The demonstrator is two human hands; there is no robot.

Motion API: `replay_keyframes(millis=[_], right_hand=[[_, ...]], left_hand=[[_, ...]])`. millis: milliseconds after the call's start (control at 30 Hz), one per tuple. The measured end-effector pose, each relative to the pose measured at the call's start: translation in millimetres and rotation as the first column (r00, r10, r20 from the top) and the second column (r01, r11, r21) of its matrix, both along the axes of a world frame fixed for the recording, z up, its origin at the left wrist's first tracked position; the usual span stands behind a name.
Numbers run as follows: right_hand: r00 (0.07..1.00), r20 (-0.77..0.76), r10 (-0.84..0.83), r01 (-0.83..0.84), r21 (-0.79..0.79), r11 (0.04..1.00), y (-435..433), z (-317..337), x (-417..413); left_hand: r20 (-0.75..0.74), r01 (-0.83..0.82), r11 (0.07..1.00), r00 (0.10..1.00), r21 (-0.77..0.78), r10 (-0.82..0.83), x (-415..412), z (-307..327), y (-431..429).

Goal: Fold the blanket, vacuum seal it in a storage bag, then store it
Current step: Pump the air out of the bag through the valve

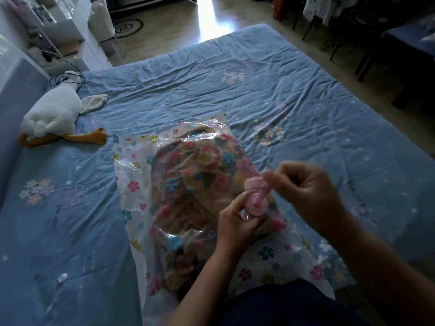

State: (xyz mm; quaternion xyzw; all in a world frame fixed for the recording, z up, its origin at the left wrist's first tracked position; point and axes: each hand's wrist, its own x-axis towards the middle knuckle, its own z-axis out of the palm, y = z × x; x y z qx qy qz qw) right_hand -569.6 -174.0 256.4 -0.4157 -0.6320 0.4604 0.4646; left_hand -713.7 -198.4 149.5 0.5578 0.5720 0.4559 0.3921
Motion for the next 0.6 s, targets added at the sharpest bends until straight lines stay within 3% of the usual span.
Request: replay_keyframes(millis=[100,167,367,433,600], right_hand=[[0.963,0.27,-0.02,0.067,-0.164,0.984,1.1,-46.7,-2.8],[0.952,0.304,-0.028,0.08,-0.158,0.984,2.0,-47.3,-3.1],[0.993,-0.103,0.06,-0.056,0.042,0.998,0.0,30.7,-4.6],[0.987,-0.138,0.077,-0.076,0.011,0.997,0.7,20.1,-6.5],[0.955,0.288,0.063,0.019,-0.273,0.962,5.1,-51.4,-4.1]], left_hand=[[0.0,-0.012,1.0,1.0,0.015,0.012,-0.2,-1.1,-0.6],[-0.002,-0.013,1.0,1.0,0.022,0.013,-1.3,-2.5,-0.2],[0.002,0.009,1.0,1.0,0.024,-0.009,-3.3,-2.6,5.1],[-0.004,-0.007,1.0,1.0,0.024,0.007,-3.0,-5.4,5.8],[0.024,-0.035,0.999,0.999,-0.015,0.035,1.2,-11.5,2.5]])
